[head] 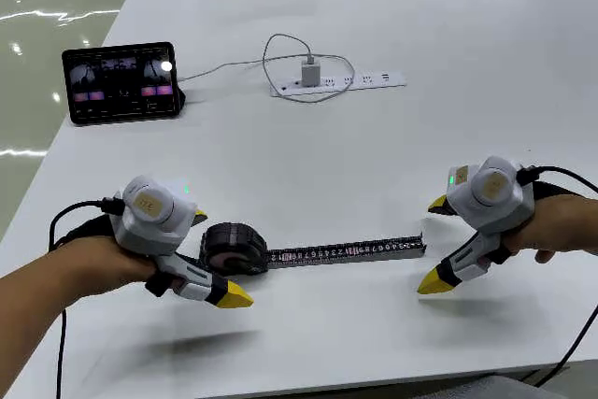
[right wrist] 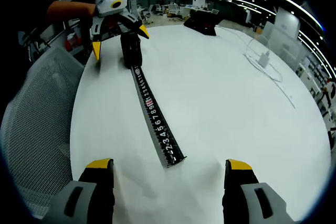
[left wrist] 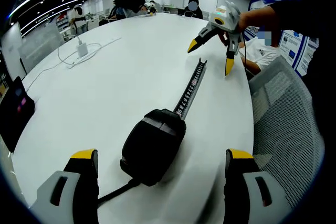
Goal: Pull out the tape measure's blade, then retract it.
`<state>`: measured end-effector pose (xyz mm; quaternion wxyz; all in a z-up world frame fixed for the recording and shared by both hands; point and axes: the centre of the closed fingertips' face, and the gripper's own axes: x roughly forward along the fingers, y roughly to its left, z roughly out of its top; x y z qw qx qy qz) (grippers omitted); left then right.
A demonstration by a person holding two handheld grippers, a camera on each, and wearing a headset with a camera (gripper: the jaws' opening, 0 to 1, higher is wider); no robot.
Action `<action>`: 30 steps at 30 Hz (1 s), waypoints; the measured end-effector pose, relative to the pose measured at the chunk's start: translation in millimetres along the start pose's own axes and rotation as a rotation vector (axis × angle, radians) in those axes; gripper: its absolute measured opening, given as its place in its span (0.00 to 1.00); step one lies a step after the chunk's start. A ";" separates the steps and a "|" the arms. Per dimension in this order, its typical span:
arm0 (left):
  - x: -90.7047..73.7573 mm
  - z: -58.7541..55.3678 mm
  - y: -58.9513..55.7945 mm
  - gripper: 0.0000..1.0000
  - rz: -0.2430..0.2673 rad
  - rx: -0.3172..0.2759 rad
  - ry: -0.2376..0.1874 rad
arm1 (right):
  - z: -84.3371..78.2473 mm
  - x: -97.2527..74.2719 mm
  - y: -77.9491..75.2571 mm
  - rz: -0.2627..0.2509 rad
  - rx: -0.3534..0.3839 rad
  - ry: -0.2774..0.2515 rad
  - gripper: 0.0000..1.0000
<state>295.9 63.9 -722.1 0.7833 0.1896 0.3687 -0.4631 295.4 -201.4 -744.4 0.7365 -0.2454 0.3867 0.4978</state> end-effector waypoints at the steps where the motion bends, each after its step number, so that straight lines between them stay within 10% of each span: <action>1: -0.6 -0.3 0.6 0.99 0.004 -0.010 -0.009 | -0.4 -0.7 -0.3 -0.004 0.013 -0.006 0.88; 11: -14.3 -7.5 11.8 0.99 0.124 -0.182 -0.109 | -6.1 -15.0 -2.8 -0.094 0.122 -0.091 0.99; 20: -32.9 -13.2 20.3 0.99 0.228 -0.173 -0.175 | -13.8 -26.9 0.4 -0.142 0.184 -0.153 0.99; 24: -35.1 -12.1 6.6 0.99 0.168 -0.211 -0.216 | -13.8 -35.5 3.1 -0.172 0.203 -0.190 0.99; 30: -37.3 -21.5 4.5 0.99 0.210 -0.188 -0.214 | -19.1 -48.2 9.9 -0.190 0.206 -0.209 0.99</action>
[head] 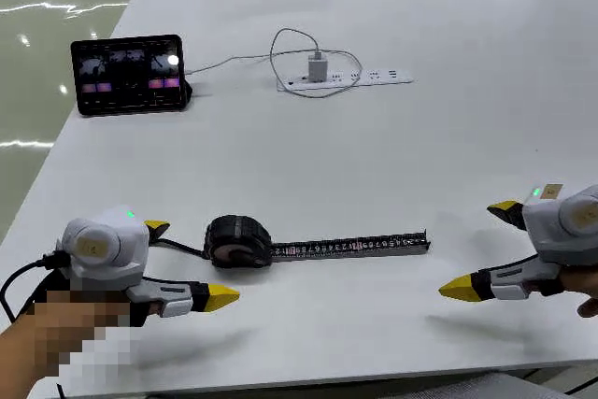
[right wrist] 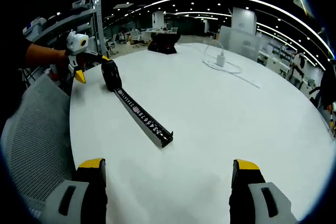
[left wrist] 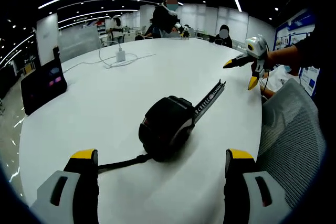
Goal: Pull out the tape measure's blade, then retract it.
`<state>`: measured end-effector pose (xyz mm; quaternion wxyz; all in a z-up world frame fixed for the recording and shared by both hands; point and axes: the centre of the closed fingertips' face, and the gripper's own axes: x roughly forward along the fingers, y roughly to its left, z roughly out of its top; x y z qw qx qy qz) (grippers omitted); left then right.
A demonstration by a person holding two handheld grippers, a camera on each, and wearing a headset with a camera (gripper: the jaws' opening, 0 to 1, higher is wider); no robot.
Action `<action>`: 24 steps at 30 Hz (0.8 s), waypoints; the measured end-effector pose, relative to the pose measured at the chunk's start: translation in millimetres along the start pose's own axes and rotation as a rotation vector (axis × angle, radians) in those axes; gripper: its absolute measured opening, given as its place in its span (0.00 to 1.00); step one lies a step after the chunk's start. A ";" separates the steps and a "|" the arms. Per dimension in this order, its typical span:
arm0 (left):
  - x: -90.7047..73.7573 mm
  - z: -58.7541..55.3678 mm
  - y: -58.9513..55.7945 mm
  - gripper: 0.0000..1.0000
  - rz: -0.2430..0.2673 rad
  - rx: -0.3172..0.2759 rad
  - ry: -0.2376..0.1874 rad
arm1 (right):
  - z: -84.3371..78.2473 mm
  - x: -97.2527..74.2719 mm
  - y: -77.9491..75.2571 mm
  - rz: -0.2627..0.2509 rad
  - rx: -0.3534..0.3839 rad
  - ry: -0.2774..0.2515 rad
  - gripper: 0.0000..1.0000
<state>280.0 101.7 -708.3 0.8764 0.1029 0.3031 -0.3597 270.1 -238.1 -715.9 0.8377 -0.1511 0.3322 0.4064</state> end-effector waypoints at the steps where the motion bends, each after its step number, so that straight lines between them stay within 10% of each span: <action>1: -0.8 -0.7 1.2 0.99 0.007 -0.003 -0.003 | -1.5 -1.1 1.1 0.004 -0.002 -0.001 0.99; 24: -24.6 -20.7 -2.5 0.99 0.061 -0.072 -0.041 | -18.2 -37.0 18.2 -0.052 0.043 -0.089 0.99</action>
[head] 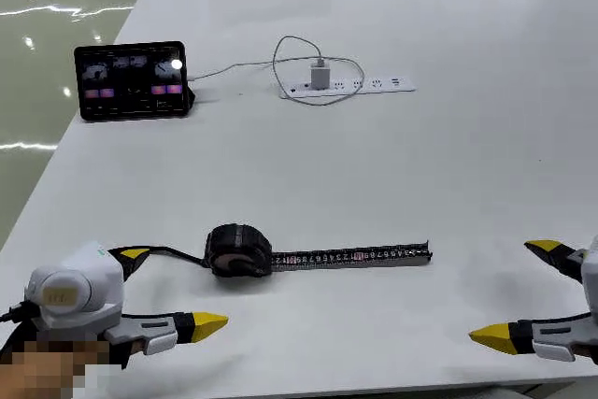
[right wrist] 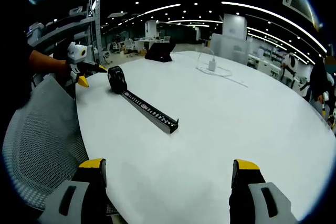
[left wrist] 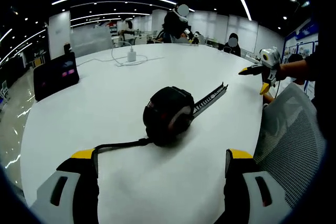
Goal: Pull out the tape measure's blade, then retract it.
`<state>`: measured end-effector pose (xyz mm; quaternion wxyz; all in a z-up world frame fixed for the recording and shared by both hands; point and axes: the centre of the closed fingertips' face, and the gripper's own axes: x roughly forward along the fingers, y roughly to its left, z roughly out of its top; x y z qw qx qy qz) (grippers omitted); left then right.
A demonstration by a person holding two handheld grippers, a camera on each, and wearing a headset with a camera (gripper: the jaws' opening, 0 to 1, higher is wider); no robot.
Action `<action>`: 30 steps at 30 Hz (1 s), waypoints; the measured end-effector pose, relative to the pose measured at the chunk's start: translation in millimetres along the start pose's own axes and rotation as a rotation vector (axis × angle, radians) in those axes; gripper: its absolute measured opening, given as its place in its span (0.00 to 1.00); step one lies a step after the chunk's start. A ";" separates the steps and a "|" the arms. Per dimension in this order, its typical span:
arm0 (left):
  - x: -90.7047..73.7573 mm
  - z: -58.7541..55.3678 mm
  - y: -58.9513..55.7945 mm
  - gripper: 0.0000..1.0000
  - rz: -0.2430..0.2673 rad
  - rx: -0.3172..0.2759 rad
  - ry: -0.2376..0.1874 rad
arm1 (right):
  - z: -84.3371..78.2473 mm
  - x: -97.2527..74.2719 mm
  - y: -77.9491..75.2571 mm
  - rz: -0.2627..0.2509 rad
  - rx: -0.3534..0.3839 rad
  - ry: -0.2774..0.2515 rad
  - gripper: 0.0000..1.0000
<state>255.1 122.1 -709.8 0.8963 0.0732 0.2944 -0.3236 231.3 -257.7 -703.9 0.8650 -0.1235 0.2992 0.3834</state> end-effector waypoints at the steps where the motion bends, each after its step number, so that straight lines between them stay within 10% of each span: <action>1: -1.9 0.5 -0.2 0.99 0.005 -0.004 -0.009 | -2.1 -0.6 1.2 0.001 -0.004 0.007 0.99; 22: -11.6 -8.5 -2.6 0.99 0.028 -0.026 -0.034 | -18.4 -13.5 6.1 -0.033 0.037 0.000 0.99; 30: -14.6 4.5 -0.1 0.99 0.038 -0.017 -0.086 | -12.0 -13.7 8.9 -0.025 0.030 -0.026 0.99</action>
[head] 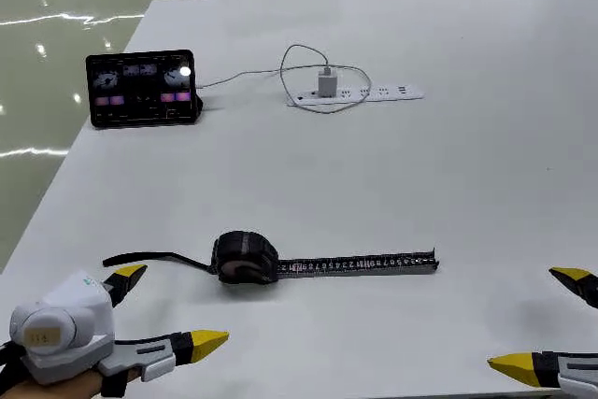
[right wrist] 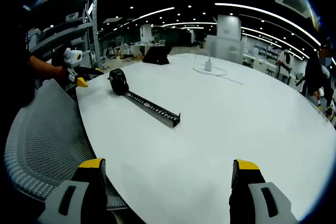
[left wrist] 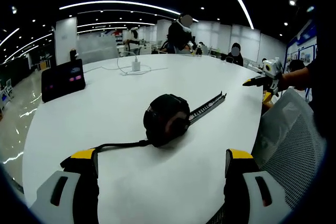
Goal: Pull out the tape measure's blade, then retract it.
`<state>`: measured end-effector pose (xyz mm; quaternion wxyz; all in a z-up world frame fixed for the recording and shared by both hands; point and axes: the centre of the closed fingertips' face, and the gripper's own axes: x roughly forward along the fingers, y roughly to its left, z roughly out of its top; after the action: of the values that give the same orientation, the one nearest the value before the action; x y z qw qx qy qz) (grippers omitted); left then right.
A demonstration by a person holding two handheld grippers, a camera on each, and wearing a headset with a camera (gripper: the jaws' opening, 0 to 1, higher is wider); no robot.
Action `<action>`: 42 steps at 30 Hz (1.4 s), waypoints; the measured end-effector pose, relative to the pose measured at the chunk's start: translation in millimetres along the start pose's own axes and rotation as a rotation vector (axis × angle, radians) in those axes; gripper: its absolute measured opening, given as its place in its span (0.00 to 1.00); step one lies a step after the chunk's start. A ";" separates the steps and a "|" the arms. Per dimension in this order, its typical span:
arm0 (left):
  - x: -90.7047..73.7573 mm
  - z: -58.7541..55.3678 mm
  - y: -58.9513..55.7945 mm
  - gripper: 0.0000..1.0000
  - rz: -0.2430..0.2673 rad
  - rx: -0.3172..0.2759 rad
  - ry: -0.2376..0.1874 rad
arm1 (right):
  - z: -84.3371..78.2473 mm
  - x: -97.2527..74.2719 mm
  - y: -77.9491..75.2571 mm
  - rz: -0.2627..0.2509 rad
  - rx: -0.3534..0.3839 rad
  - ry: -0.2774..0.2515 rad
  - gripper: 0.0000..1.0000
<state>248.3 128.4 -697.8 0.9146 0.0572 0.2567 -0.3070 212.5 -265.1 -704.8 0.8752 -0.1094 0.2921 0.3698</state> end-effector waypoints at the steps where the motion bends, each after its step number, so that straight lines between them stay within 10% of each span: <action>1: 0.9 0.5 0.6 0.99 0.002 0.005 0.006 | -0.7 -0.2 0.7 0.001 -0.004 0.002 0.99; 34: 4.7 0.3 -2.3 0.99 0.009 -0.011 0.047 | -13.4 -4.6 2.3 -0.007 0.007 0.047 0.99; 42: 12.5 19.0 -10.0 0.99 0.002 0.000 0.045 | -7.1 -2.5 -7.1 -0.004 -0.022 0.082 0.99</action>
<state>259.1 108.7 -687.2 0.9089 0.0642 0.2772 -0.3050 213.0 -274.4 -709.2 0.8619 -0.1349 0.3234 0.3666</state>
